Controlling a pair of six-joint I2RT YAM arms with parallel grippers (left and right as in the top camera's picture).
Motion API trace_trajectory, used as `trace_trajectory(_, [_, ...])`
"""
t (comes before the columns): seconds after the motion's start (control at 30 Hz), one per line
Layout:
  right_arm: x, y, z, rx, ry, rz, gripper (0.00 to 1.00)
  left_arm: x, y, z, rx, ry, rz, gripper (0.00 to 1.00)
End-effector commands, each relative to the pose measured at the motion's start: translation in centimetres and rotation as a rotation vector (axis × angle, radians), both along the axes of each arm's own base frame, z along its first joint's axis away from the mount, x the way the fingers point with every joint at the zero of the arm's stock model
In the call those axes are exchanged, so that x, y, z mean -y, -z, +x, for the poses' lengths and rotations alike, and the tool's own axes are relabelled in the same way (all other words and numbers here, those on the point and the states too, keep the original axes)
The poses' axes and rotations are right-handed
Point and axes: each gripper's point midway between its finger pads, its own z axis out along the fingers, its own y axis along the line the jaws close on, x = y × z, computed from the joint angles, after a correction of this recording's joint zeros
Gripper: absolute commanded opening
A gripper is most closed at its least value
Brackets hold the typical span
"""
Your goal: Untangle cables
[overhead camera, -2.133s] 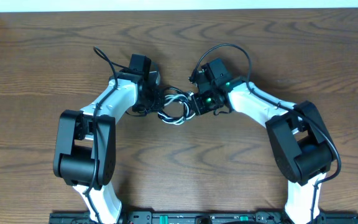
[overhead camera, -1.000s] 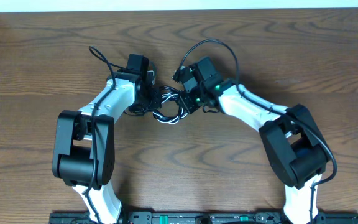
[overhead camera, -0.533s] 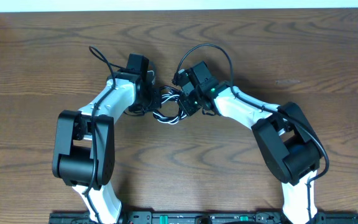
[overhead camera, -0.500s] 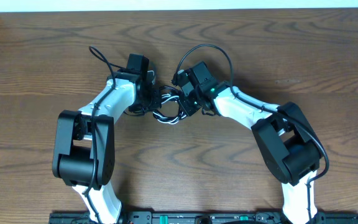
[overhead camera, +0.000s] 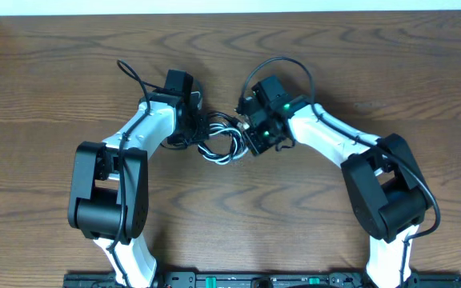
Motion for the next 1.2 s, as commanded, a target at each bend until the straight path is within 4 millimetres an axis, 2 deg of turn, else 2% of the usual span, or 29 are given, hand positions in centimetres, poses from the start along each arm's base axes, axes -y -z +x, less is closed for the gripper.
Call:
trace_trajectory(0.0, [-0.1,-0.5,-0.8,-0.036,0.005,0.018,0.01,-1.3,0.0,0.6,0.012,-0.046,0.044,0.08])
trace_trajectory(0.13, [0.0,-0.2,-0.9,-0.032,0.023,-0.012,0.01,-1.2,-0.1,0.7,0.014,-0.048,0.043,0.08])
trace_trajectory(0.27, [-0.2,-0.3,0.1,0.001,0.054,-0.008,0.02,-1.2,-0.1,0.7,0.018,-0.048,0.042,0.08])
trace_trajectory(0.3, [-0.5,-0.5,0.5,0.018,0.053,0.007,0.06,-1.2,-0.1,0.7,0.018,-0.048,0.042,0.08])
trace_trajectory(0.4, [-1.3,-1.0,1.7,0.074,0.053,0.043,0.27,-1.2,-0.1,0.7,0.018,-0.047,0.042,0.08])
trace_trajectory(0.5, [-1.7,-1.2,2.0,0.094,0.051,0.057,0.33,-1.2,-0.1,0.7,0.018,-0.047,0.042,0.08])
trace_trajectory(0.77, [-2.0,0.7,1.4,0.047,0.076,0.044,0.36,-0.8,-0.2,0.8,0.017,-0.042,0.016,0.08])
trace_trajectory(0.87, [-2.8,0.7,1.3,0.046,0.060,0.071,0.23,-0.5,-0.2,0.8,0.020,-0.039,0.004,0.08])
trace_trajectory(0.93, [-3.5,0.5,0.9,0.040,0.041,0.094,0.19,-0.6,-0.2,0.9,0.022,-0.040,0.004,0.08])
trace_trajectory(1.07, [-4.1,0.6,0.2,0.035,0.024,0.094,0.27,-0.6,-0.2,0.9,0.023,-0.040,0.004,0.09])
trace_trajectory(1.17, [-4.1,1.0,-0.3,0.033,0.017,0.082,0.27,-0.5,-0.3,0.9,0.023,-0.040,0.003,0.09])
